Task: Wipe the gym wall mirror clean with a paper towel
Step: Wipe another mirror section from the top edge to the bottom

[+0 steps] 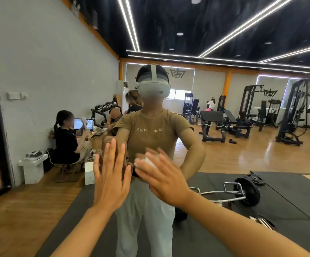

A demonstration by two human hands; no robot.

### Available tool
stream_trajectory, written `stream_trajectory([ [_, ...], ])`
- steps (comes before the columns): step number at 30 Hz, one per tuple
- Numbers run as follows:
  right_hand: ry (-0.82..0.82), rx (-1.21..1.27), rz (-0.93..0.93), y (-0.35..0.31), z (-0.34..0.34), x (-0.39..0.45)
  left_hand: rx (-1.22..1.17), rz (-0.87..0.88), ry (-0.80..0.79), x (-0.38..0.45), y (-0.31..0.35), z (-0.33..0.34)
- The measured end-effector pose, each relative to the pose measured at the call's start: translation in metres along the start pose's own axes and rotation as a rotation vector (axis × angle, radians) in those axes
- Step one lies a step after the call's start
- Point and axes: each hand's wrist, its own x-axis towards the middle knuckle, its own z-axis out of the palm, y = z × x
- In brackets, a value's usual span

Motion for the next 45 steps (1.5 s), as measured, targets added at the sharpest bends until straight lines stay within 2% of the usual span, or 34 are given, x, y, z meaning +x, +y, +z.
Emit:
stream_trajectory([
  [5,-0.096,-0.043,-0.263,0.007,-0.001,-0.002,0.052,0.081,-0.050,0.001,-0.013,-0.007],
  [8,-0.086,-0.059,-0.269,0.034,-0.019,0.018,0.071,0.099,-0.063,-0.001,-0.022,-0.013],
  [12,0.048,-0.121,-0.004,0.091,-0.052,0.079,0.047,0.082,-0.021,0.001,-0.031,-0.020],
  [15,0.157,-0.099,0.305,0.123,-0.082,0.129,-0.004,0.040,0.041,0.015,-0.034,-0.028],
  [18,0.335,0.041,0.620,0.130,-0.093,0.172,-0.010,0.010,0.063,0.029,-0.047,-0.035],
  [20,0.391,0.055,0.688,0.118,-0.083,0.186,0.003,0.000,0.055,0.032,-0.058,-0.038],
  [23,0.344,0.017,0.627,0.081,-0.056,0.181,0.035,0.048,0.037,0.029,-0.069,-0.039],
  [31,0.032,0.030,0.034,-0.022,0.013,0.082,0.055,0.166,0.033,0.027,-0.088,-0.042],
  [34,-0.120,0.019,-0.198,-0.029,0.015,0.062,0.076,0.209,0.014,0.027,-0.096,-0.045],
  [36,-0.157,0.006,-0.282,-0.020,0.008,0.067,0.091,0.238,0.006,0.027,-0.100,-0.046],
  [38,-0.128,-0.015,-0.260,-0.001,-0.003,0.084,0.101,0.261,-0.002,0.025,-0.103,-0.046],
  [45,0.155,-0.152,0.180,0.087,-0.054,0.204,0.121,0.275,-0.025,0.024,-0.106,-0.043],
])
